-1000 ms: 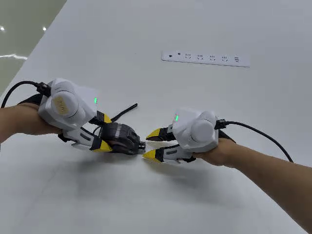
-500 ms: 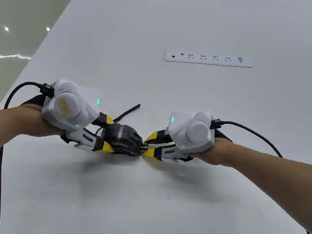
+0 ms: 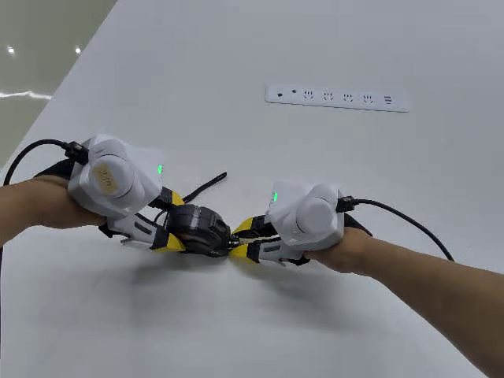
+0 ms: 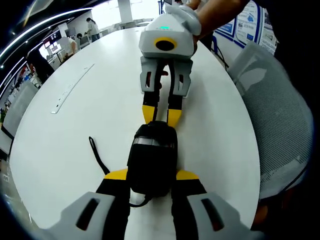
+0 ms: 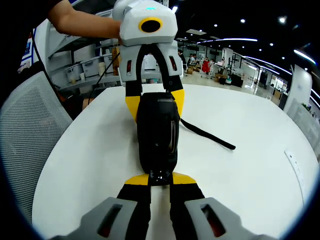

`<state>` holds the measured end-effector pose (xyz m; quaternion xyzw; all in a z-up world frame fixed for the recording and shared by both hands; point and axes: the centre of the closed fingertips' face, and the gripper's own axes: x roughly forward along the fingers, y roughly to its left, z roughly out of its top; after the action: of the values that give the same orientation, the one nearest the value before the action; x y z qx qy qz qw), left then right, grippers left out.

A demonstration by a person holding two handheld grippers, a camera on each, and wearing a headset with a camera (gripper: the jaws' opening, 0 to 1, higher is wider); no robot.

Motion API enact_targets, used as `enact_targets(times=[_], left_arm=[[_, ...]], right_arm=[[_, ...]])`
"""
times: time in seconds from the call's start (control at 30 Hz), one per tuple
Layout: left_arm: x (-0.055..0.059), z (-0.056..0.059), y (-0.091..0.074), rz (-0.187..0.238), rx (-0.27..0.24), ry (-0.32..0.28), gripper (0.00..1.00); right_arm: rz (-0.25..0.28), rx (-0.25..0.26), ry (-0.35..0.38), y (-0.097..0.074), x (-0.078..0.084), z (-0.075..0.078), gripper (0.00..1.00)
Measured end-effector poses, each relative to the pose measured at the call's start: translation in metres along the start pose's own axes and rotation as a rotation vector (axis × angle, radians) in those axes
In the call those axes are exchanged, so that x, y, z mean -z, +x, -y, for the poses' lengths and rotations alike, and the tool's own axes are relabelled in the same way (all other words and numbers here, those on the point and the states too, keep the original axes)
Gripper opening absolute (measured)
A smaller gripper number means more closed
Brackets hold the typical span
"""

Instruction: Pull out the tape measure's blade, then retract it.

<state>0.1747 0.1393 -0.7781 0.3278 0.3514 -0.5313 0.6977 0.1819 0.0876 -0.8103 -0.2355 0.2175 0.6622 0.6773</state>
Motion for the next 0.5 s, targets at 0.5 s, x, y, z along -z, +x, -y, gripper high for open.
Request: enact_targets(times=[0.5], left_arm=[[0.0016, -0.0001, -0.002, -0.006, 0.005, 0.005, 0.26]], right_arm=[[-0.024, -0.022, -0.031, -0.0034, -0.0029, -0.0021, 0.11]])
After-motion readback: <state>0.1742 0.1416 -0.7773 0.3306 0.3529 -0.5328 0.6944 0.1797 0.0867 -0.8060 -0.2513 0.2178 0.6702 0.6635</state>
